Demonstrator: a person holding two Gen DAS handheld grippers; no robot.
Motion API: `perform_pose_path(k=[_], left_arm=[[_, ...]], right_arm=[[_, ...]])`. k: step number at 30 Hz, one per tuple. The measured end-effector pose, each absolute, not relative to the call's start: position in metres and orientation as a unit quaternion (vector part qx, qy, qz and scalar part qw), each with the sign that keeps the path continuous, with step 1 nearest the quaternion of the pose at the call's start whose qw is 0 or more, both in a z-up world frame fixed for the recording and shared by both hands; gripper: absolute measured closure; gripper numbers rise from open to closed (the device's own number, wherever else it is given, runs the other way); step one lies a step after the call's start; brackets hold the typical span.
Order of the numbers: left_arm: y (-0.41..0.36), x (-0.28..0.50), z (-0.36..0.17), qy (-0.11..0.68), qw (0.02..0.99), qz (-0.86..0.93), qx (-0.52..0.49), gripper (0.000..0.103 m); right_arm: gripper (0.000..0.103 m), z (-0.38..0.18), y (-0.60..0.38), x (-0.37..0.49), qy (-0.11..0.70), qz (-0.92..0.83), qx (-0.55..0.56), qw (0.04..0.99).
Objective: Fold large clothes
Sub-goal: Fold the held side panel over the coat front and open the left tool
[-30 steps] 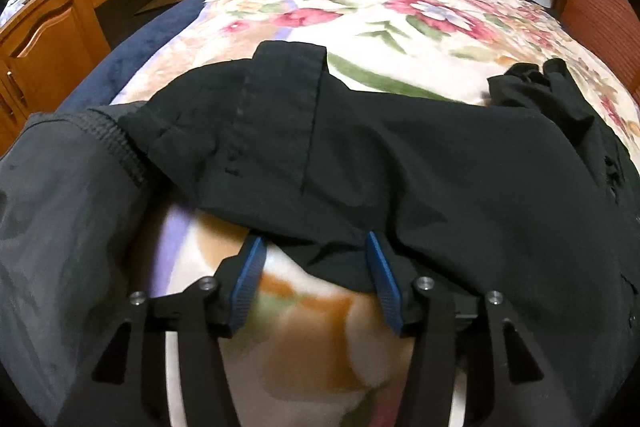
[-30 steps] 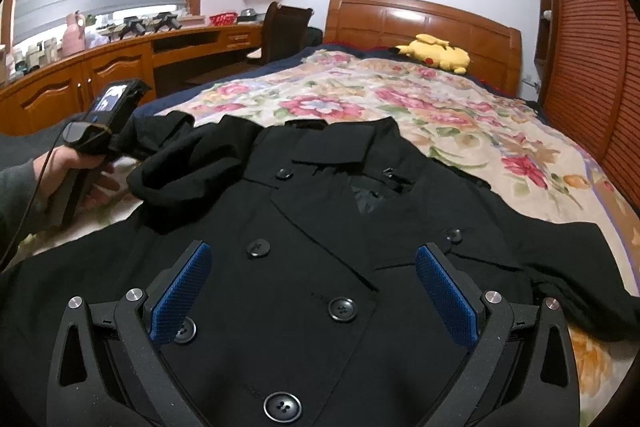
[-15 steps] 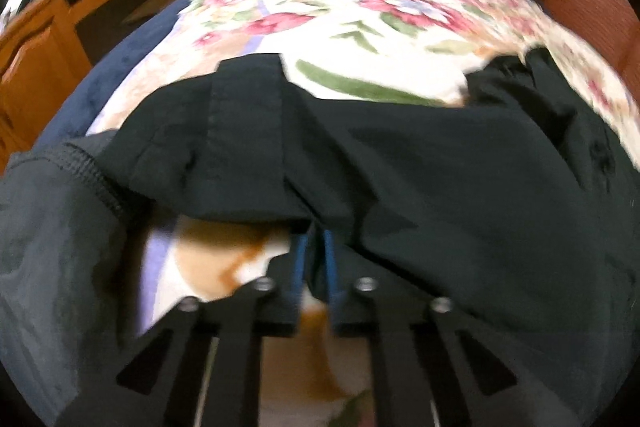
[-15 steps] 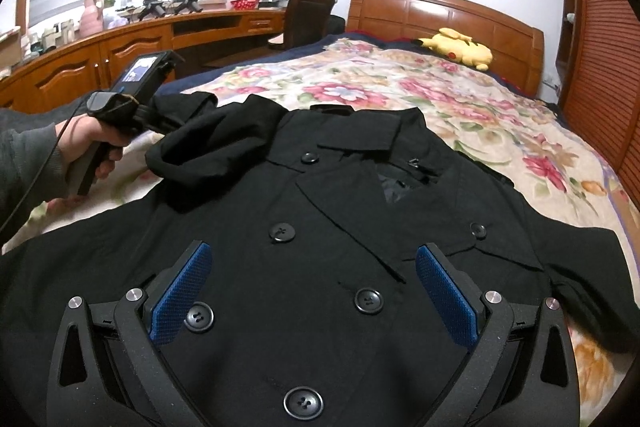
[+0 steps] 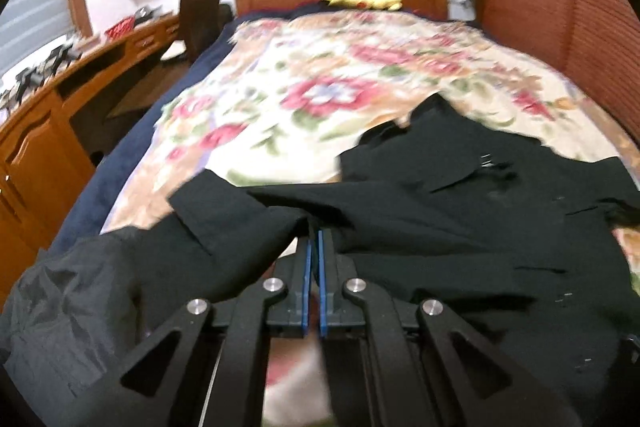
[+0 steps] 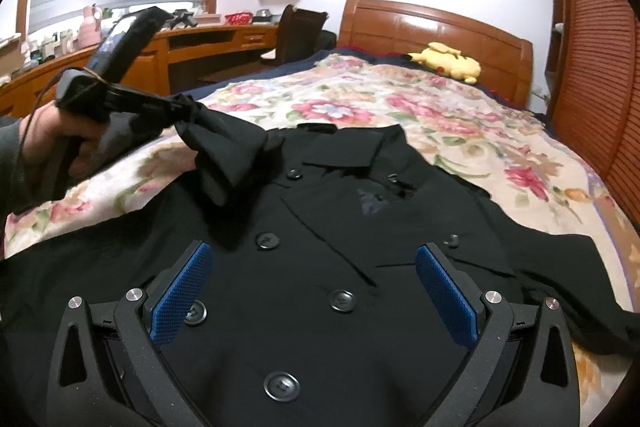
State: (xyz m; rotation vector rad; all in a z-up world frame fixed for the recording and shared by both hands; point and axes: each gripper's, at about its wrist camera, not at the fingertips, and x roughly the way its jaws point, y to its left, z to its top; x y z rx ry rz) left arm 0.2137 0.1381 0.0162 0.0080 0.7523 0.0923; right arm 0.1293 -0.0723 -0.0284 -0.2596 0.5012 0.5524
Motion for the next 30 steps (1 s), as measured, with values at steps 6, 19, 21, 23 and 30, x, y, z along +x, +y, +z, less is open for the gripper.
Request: perform_pose_path(k=[6, 19, 21, 23, 30], left_arm=[[0.080, 0.189, 0.037, 0.335, 0.942, -0.009, 0.023, 0.103], [0.000, 0.137, 0.025, 0.307, 0.948, -0.077, 0.040, 0.103], [-0.005, 0.130, 0.020, 0.318, 0.944, -0.079, 0.046, 0.103], [-0.009, 0.124, 0.014, 0.317, 0.944, -0.074, 0.057, 0.099], [0.001, 0.092, 0.008, 0.301, 0.951, -0.071, 0.026, 0.082]], right_arm=[[0.000, -0.024, -0.102, 0.126, 0.245, 0.240, -0.122, 0.931], [0.000, -0.030, -0.143, 0.120, 0.258, 0.190, -0.124, 0.939], [0.000, -0.031, -0.144, 0.120, 0.259, 0.187, -0.124, 0.939], [0.000, -0.031, -0.144, 0.121, 0.261, 0.187, -0.123, 0.939], [0.000, -0.034, -0.134, 0.122, 0.265, 0.193, -0.129, 0.936]])
